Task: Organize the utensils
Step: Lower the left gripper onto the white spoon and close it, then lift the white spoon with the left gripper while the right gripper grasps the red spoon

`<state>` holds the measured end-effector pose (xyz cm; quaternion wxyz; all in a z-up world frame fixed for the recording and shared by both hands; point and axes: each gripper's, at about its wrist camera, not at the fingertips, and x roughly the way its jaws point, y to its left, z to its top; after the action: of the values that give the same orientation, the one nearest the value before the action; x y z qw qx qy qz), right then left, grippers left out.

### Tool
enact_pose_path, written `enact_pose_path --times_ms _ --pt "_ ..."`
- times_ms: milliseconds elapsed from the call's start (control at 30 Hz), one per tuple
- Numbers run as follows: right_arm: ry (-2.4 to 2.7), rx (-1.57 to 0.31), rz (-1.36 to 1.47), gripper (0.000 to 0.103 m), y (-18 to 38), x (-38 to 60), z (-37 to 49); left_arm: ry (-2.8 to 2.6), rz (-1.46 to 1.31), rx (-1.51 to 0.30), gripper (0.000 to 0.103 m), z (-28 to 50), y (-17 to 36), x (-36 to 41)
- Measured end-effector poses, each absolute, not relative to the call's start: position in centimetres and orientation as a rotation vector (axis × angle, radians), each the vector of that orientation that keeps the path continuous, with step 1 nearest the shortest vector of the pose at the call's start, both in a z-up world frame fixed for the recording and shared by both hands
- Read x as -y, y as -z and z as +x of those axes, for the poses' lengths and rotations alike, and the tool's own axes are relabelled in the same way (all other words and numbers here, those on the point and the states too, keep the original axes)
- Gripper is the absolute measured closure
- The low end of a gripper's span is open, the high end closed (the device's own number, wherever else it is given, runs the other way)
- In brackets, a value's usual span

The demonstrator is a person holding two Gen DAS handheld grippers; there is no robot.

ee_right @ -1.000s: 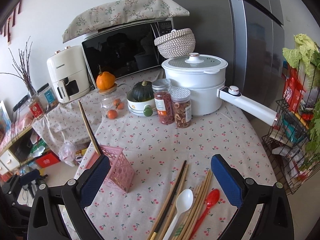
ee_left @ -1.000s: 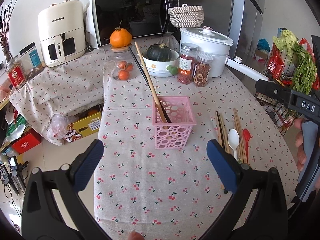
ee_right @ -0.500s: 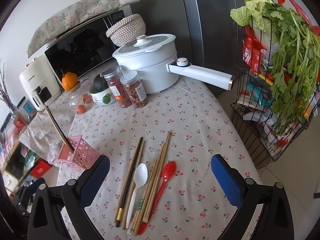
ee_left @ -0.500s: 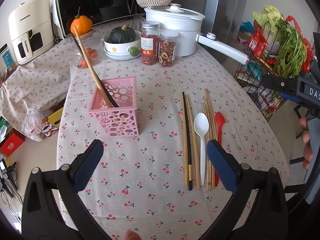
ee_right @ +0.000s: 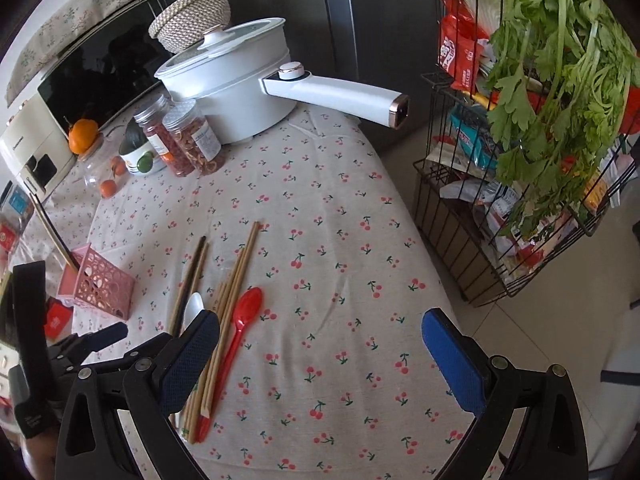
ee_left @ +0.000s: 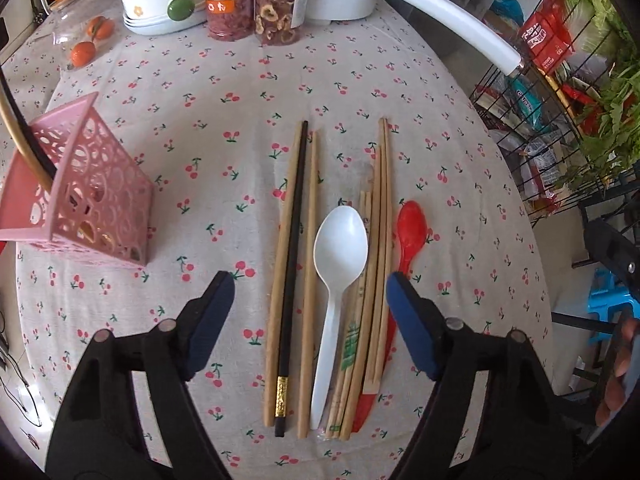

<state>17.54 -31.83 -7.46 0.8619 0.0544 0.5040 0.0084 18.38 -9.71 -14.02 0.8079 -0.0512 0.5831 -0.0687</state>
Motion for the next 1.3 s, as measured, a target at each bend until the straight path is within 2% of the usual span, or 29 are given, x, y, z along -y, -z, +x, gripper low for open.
enact_pose_path --times_ms 167,233,300,500,567,800,1300 --pt "-0.009 -1.096 0.164 0.001 8.3 33.3 18.1 0.172 -0.129 -1.257 0.038 19.2 15.1 10.8" --pt "-0.019 -1.107 0.169 0.001 8.5 33.4 18.2 0.179 -0.136 -1.264 0.047 19.5 15.5 11.0" --pt "-0.024 -1.114 0.169 0.001 8.7 33.4 18.3 0.181 -0.154 -1.280 0.053 20.0 16.1 11.2" --pt "-0.039 -1.125 0.170 0.001 9.0 33.2 18.4 0.152 -0.132 -1.264 0.055 20.9 16.3 11.7" --pt "-0.039 -1.130 0.168 0.001 9.1 33.2 18.5 0.167 -0.129 -1.268 0.067 20.9 16.3 11.8" --pt "-0.046 -1.149 0.175 0.001 9.8 33.1 19.1 0.197 -0.139 -1.241 0.066 20.0 15.4 11.3" --pt "-0.096 -1.258 0.074 0.001 13.3 28.7 21.0 0.271 -0.168 -1.081 0.067 14.9 9.4 5.3"
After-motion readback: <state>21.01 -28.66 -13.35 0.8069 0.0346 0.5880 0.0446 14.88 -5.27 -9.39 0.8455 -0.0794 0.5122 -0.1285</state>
